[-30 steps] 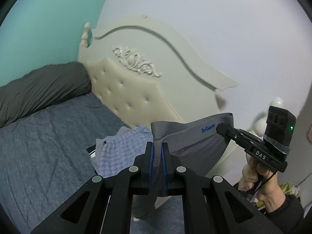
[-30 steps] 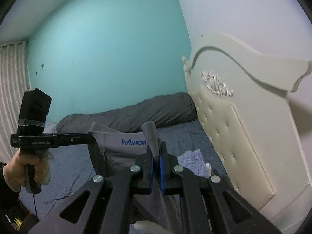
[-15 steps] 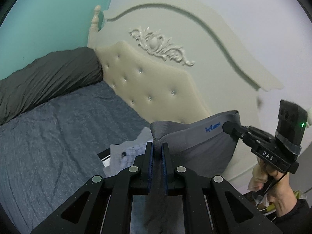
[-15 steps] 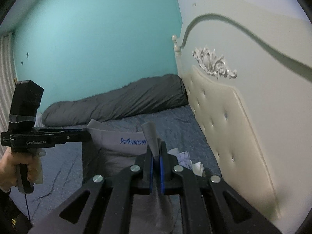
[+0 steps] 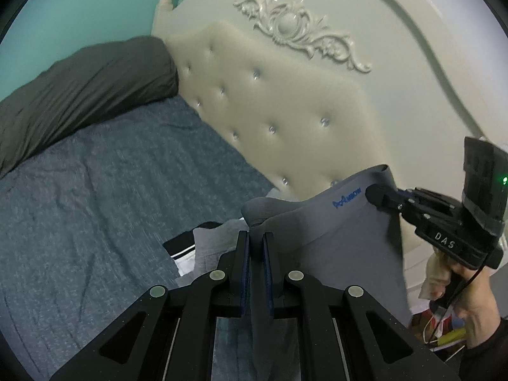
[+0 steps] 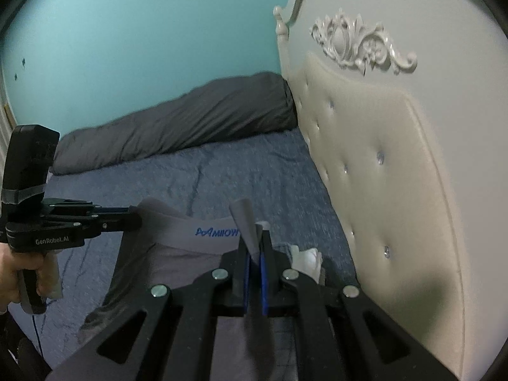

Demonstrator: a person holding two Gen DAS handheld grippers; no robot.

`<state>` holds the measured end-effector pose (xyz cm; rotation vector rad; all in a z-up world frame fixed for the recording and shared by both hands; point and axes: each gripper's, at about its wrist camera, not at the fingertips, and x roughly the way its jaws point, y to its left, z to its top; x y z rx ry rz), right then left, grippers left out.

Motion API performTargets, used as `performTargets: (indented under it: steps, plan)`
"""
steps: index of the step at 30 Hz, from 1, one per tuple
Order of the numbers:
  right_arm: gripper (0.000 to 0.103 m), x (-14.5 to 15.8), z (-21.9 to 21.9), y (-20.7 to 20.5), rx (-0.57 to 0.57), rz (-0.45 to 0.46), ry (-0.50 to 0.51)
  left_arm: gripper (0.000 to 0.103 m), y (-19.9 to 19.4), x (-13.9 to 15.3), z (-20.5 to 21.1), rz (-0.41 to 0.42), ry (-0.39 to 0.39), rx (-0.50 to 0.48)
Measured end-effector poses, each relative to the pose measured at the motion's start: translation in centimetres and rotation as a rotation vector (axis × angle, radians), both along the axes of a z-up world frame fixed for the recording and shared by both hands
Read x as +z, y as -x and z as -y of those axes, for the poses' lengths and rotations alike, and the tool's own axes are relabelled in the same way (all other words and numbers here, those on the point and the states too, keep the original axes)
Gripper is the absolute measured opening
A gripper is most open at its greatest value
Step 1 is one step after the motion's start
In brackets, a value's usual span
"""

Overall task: Fold clothes
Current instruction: 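Carry the folded garment with both grippers toward the clothes stack by the headboard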

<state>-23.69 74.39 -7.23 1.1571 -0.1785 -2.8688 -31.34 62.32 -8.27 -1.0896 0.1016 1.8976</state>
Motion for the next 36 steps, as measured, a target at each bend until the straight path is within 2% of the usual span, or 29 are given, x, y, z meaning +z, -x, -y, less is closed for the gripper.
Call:
performTargets:
  steps: [6,7,9,10,14,17,19,22,24,27,31,36]
  plan:
    - [0.005,-2.0,-0.9,0.7,-0.005,0.031,0.017,0.012,0.8,-2.5,-0.5,0.044,0.001,0.024]
    - [0.008,-2.3,-1.2,0.8,-0.016,0.036,0.021,0.015,0.9,-2.8,-0.5,0.051,-0.001,0.03]
    - [0.022,-2.7,-1.7,0.7,-0.059,0.046,0.022,0.019,1.0,-3.2,-0.5,0.059,0.005,0.044]
    - [0.035,-2.7,-2.1,0.5,-0.086,0.044,0.022,0.02,1.0,-3.4,-0.4,0.059,0.012,0.051]
    - [0.037,-1.2,-3.3,-1.0,-0.127,-0.028,0.047,0.022,0.8,-2.7,0.4,0.034,-0.005,0.079]
    - [0.037,0.1,-3.7,-2.2,-0.098,-0.102,0.093,0.022,0.4,-1.5,1.1,-0.02,-0.026,0.101]
    - [0.037,0.5,-3.2,-2.1,-0.053,-0.103,0.086,0.022,0.0,-0.7,1.3,-0.05,-0.039,0.102]
    - [0.019,0.5,-1.9,-1.7,0.011,-0.08,0.057,0.022,-0.7,-0.6,0.3,-0.06,-0.024,0.057]
    - [0.015,-0.1,-1.3,-1.0,0.034,-0.062,0.045,0.022,-1.2,-1.1,-0.5,-0.054,-0.01,0.029]
    - [0.012,-1.0,-0.9,-0.4,0.025,-0.023,0.031,0.022,-1.6,-2.3,-1.5,-0.036,0.012,0.003]
    - [0.011,-2.7,-1.9,0.4,-0.031,0.042,0.036,0.022,-1.4,-3.6,-1.6,-0.008,0.027,0.014]
    - [0.008,-4.7,-3.2,0.9,-0.094,0.103,0.045,0.022,-1.1,-4.4,-1.6,-0.01,0.043,0.007]
